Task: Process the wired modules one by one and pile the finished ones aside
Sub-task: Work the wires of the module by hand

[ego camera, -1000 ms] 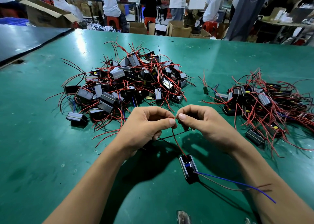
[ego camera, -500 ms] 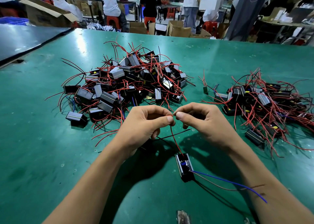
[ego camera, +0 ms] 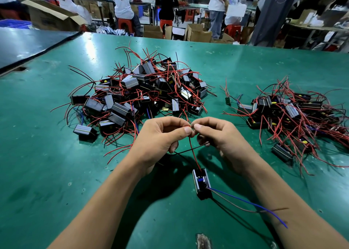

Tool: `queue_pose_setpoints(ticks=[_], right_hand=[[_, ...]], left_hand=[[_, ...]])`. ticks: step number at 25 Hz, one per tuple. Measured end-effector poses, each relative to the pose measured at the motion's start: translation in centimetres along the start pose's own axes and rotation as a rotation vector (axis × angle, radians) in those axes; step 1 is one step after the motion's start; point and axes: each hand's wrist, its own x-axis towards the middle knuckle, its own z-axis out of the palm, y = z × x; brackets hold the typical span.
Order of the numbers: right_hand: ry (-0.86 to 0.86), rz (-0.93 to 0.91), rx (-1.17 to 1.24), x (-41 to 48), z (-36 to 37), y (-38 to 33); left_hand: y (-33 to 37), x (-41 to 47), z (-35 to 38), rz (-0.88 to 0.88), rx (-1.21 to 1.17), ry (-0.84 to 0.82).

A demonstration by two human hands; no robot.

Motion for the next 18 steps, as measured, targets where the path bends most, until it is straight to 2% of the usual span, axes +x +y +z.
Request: queue_pose_setpoints(ticks=[7,10,18], right_hand=[[0.142,-0.454,-0.603,-0.63,-0.44,-0.03],[0.138,-0.531,-0.641,-0.77,-0.55,-0.21],[0.143,-0.562,-0.598,-0.57,-0.28,-0.43]], left_hand=[[0.2,-0.03,0.2,0.001,0.005,0.053],[0.37,-0.23,0.15,-0.003,0.02,0.05],[0.47,-0.3,0.05,-0.017,0.036,0.028]])
